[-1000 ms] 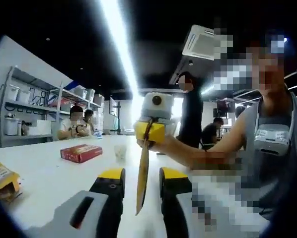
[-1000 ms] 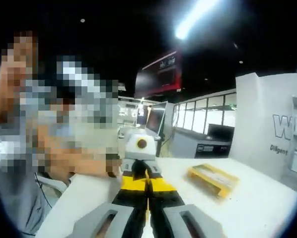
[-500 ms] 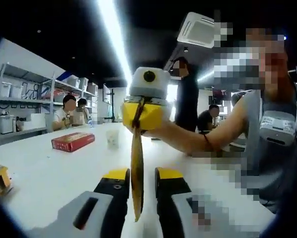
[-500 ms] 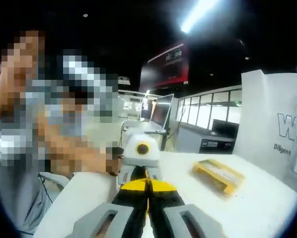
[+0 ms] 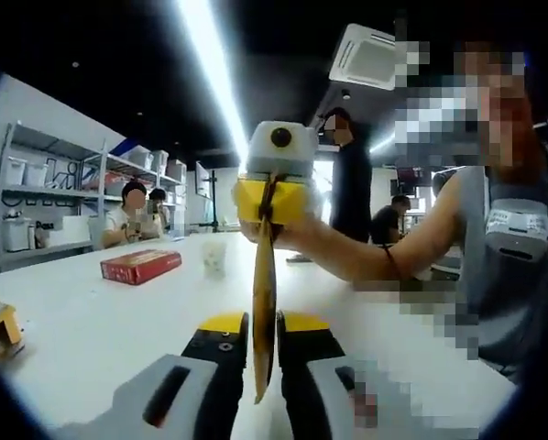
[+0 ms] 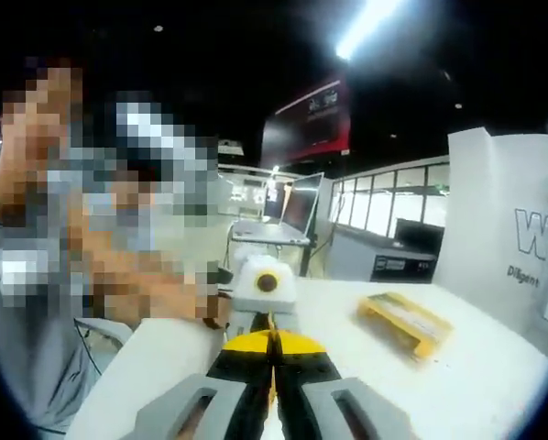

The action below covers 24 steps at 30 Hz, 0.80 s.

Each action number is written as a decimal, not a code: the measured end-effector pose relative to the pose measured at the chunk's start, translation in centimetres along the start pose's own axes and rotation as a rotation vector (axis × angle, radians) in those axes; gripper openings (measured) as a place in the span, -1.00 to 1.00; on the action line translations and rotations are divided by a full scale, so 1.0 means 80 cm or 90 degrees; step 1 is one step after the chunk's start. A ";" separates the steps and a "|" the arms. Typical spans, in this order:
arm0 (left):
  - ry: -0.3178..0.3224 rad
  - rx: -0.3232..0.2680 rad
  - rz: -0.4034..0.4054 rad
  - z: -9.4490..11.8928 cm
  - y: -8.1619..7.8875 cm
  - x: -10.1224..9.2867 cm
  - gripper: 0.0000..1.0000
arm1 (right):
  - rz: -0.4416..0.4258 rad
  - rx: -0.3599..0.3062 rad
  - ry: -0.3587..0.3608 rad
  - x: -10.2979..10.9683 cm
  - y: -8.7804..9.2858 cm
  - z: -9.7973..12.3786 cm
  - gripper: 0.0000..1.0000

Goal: Tear open the coffee pouch, take out the coffee, and pour the coffee from the pouch into the cup

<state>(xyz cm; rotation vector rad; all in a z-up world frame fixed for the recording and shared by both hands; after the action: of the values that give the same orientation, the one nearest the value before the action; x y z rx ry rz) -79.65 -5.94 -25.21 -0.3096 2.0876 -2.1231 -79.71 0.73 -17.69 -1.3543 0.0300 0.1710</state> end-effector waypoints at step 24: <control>-0.036 0.017 -0.004 -0.001 -0.002 -0.002 -0.80 | 0.010 -0.093 -0.042 -0.005 0.001 0.000 -0.40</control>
<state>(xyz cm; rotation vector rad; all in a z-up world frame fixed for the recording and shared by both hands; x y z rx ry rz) -79.49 -5.79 -25.07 -0.3686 2.0287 -2.1177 -80.09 0.67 -17.70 -1.4931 -0.0280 0.2338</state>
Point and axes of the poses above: the point that each gripper's makers call its tool centre point, and the gripper's own axes: z roughly backward along the fingers, x roughly to its left, y roughly out of its underside, the point moved 5 cm from there along z, roughly backward along the fingers, and after that the axes turned 11 degrees about -y, right-handed, at the moved point
